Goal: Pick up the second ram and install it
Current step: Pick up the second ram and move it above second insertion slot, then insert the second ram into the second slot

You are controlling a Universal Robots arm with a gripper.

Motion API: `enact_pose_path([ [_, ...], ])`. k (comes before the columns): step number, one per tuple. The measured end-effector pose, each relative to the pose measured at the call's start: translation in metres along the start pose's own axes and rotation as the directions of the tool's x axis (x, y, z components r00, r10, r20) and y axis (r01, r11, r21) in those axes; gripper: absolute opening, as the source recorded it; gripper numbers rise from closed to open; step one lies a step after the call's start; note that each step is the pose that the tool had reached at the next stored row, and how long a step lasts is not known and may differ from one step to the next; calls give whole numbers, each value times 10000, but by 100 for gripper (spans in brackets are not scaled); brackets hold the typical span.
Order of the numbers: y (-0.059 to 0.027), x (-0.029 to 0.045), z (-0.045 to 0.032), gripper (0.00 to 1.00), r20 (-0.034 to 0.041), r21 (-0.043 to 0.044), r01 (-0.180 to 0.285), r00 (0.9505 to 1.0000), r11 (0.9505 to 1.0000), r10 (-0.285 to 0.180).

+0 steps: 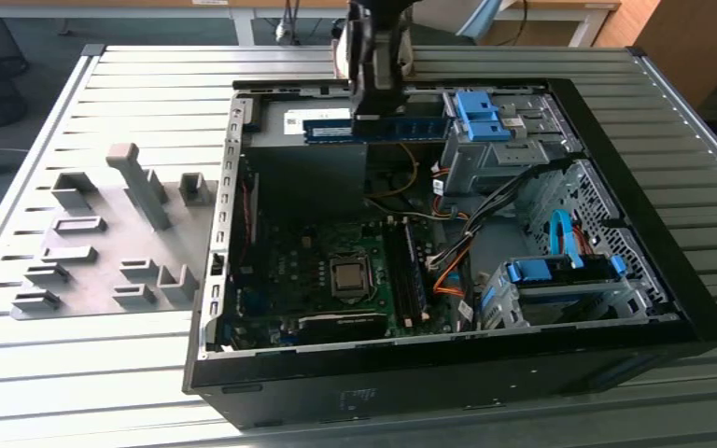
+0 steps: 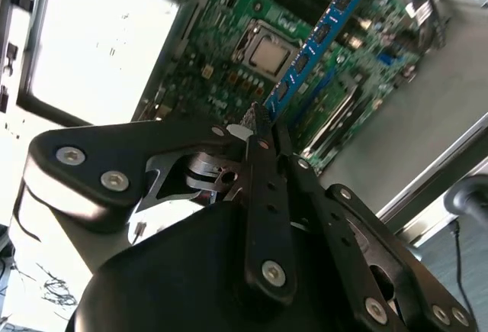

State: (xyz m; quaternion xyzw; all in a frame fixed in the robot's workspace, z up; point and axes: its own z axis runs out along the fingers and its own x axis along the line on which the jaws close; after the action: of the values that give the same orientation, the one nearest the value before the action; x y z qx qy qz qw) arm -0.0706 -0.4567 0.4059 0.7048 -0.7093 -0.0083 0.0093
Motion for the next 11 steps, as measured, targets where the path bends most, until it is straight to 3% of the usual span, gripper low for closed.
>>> enact_pose_path([
  [4,-127,-1,3,14,1,1,1,10000,10000,-1],
  [11,-146,-1,3,14,1,3,0,10000,10000,0],
])
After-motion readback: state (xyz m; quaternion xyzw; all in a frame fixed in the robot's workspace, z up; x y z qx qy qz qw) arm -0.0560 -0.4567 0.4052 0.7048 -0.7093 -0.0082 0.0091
